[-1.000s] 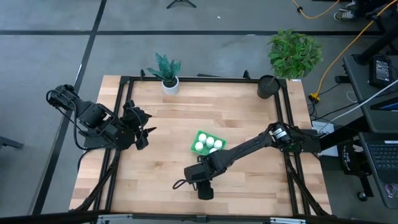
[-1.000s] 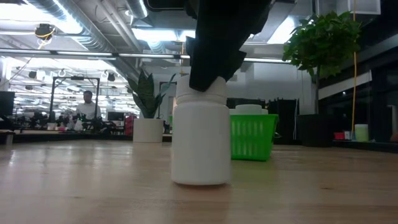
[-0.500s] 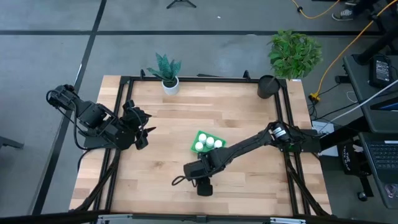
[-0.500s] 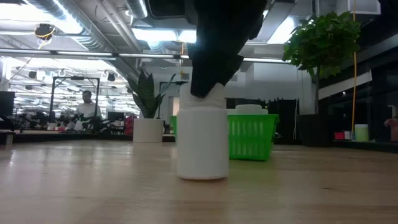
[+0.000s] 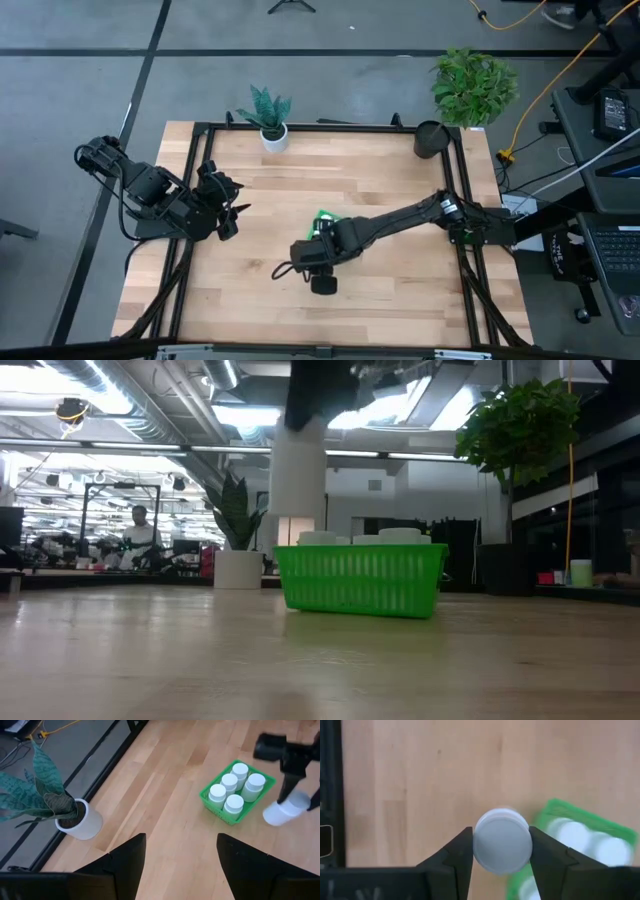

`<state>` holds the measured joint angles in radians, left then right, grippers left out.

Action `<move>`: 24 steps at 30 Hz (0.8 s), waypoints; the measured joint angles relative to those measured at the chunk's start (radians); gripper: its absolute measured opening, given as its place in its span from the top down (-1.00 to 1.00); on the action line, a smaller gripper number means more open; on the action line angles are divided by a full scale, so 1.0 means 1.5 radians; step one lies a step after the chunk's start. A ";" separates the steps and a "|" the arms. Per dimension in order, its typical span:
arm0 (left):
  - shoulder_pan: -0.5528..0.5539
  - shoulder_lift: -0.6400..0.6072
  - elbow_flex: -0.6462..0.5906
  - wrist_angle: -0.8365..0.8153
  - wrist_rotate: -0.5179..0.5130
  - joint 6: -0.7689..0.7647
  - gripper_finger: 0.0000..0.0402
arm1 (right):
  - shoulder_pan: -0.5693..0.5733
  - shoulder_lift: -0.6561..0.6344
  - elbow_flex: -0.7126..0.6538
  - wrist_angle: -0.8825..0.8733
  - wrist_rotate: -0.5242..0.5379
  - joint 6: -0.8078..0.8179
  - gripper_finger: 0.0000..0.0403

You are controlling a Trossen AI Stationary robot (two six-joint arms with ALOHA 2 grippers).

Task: Pick and place pill bottles into a basket
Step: Put the white pill bottle into the green bin

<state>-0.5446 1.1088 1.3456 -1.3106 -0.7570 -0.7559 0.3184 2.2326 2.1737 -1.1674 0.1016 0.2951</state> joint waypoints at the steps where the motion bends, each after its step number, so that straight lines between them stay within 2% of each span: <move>1: 0.000 0.000 0.000 0.000 0.000 0.001 -0.18 | -0.003 0.000 0.010 -0.012 0.007 -0.005 0.23; 9: 0.000 0.000 0.000 0.000 -0.004 0.007 -0.18 | -0.028 -0.001 0.028 -0.095 0.029 -0.020 0.23; 24: 0.001 0.000 0.000 -0.021 -0.006 0.007 -0.18 | -0.053 -0.001 0.019 -0.146 0.068 -0.043 0.23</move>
<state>-0.5434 1.1084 1.3453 -1.3423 -0.7662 -0.7460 0.2382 2.2318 2.2028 -1.3869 0.2042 0.2312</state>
